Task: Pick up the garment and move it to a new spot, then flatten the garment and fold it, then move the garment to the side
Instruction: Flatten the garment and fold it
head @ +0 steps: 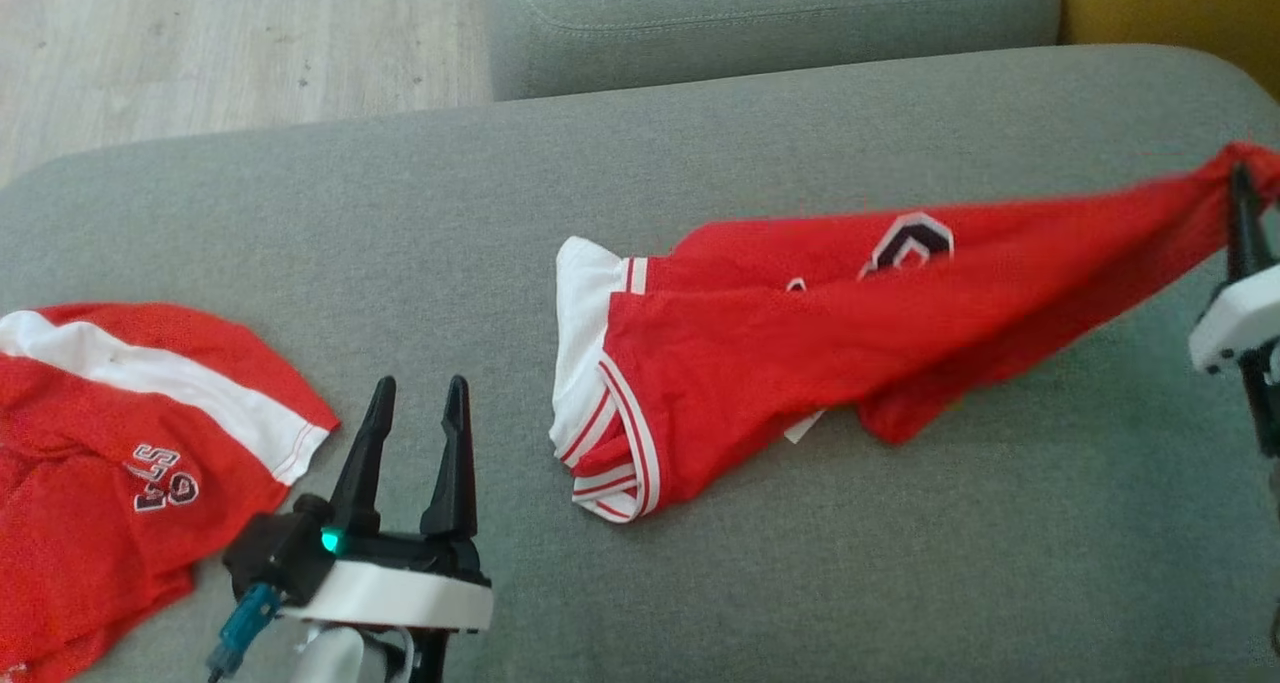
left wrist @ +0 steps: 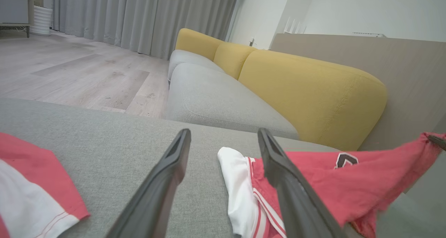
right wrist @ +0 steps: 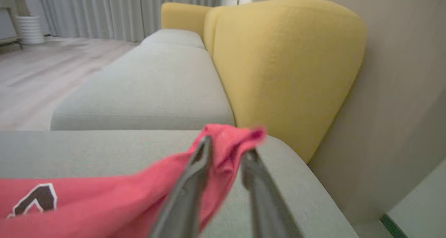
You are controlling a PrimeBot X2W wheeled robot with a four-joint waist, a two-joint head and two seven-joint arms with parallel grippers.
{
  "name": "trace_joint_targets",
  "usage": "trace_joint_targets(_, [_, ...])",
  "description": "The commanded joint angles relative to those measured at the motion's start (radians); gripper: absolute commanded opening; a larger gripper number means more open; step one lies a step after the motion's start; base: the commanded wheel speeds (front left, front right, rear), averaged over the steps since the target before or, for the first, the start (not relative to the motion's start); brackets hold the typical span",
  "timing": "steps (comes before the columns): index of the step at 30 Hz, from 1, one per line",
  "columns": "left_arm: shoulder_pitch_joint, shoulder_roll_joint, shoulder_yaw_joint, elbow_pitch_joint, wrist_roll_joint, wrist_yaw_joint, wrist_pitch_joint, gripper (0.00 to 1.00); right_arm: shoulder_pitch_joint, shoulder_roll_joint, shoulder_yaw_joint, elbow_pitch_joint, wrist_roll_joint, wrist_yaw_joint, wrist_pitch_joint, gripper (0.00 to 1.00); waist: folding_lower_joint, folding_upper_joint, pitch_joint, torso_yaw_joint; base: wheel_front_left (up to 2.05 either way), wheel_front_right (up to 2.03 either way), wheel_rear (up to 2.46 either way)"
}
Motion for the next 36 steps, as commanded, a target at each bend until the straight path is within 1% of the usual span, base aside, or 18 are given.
trace_joint_targets(1, [-0.053,-0.001,0.029,-0.031,0.010,-0.006,-0.005,1.00,-0.027,0.006,-0.027,-0.008,-0.040,-0.001,-0.008,1.00,0.0000,0.0000,0.002,-0.003,0.00,0.00,0.00])
trace_joint_targets(5, [-0.055,-0.001,0.026,-0.032,0.006,-0.006,-0.005,1.00,-0.025,0.076,-0.081,-0.030,-0.100,-0.001,-0.029,1.00,0.0000,0.0000,0.000,-0.005,0.00,0.00,0.00])
trace_joint_targets(8, [-0.052,-0.001,0.028,-0.033,0.006,-0.006,-0.005,1.00,-0.004,0.135,-0.079,-0.099,-0.123,-0.001,-0.042,1.00,0.0000,0.0000,-0.004,-0.005,0.00,0.00,0.00])
trace_joint_targets(9, [-0.050,-0.001,0.030,-0.034,0.007,-0.006,-0.005,1.00,0.008,0.158,-0.070,-0.132,-0.118,-0.001,-0.045,1.00,0.0000,0.0000,-0.006,-0.005,0.00,0.00,0.00])
trace_joint_targets(10, [-0.047,-0.001,0.036,-0.041,0.007,-0.006,-0.005,1.00,0.042,0.199,-0.049,-0.211,-0.100,-0.001,-0.049,1.00,0.0000,0.0000,-0.011,-0.006,0.00,0.00,0.00])
trace_joint_targets(11, [-0.046,-0.001,0.037,-0.045,0.007,-0.006,-0.005,1.00,0.064,0.216,-0.038,-0.254,-0.088,-0.001,-0.050,1.00,0.0000,0.0000,-0.014,-0.005,0.00,0.00,0.00])
trace_joint_targets(12, [-0.046,-0.001,0.037,-0.045,0.007,-0.006,-0.005,1.00,0.064,0.216,-0.038,-0.254,-0.088,-0.001,-0.050,1.00,0.0000,0.0000,-0.014,-0.005,0.00,0.00,0.00])
trace_joint_targets(18, [-0.040,-0.001,0.030,-0.071,0.002,-0.006,-0.005,1.00,0.252,0.294,0.018,-0.539,-0.029,-0.001,-0.051,1.00,0.0000,0.0000,-0.032,0.003,0.00,0.00,0.00])
trace_joint_targets(22, [-0.027,-0.001,0.025,-0.079,0.002,-0.006,-0.005,1.00,0.393,0.330,0.058,-0.667,-0.011,-0.001,-0.051,1.00,0.0000,0.0000,-0.043,0.007,0.00,0.00,0.00])
trace_joint_targets(26, [-0.011,-0.001,0.022,-0.077,0.005,-0.006,-0.005,1.00,0.493,0.345,0.101,-0.697,-0.012,-0.001,-0.051,1.00,0.0000,0.0000,-0.052,0.011,0.00,0.00,0.00])
trace_joint_targets(29, [-0.004,-0.001,0.017,-0.075,0.004,-0.006,-0.005,1.00,0.520,0.348,0.123,-0.696,-0.010,-0.001,-0.051,1.00,0.0000,0.0000,-0.055,0.017,0.00,0.00,0.00])
trace_joint_targets(34, [-0.007,-0.001,0.003,-0.068,0.000,-0.006,-0.005,1.00,0.500,0.349,0.134,-0.686,-0.010,-0.001,-0.051,1.00,0.0000,0.0000,-0.055,0.047,0.00,0.00,0.00])
trace_joint_targets(36, [-0.012,-0.001,-0.008,-0.068,-0.002,-0.006,-0.005,1.00,0.456,0.348,0.151,-0.657,-0.026,-0.001,-0.050,1.00,0.0000,0.0000,-0.045,0.077,0.00,0.00,0.00])
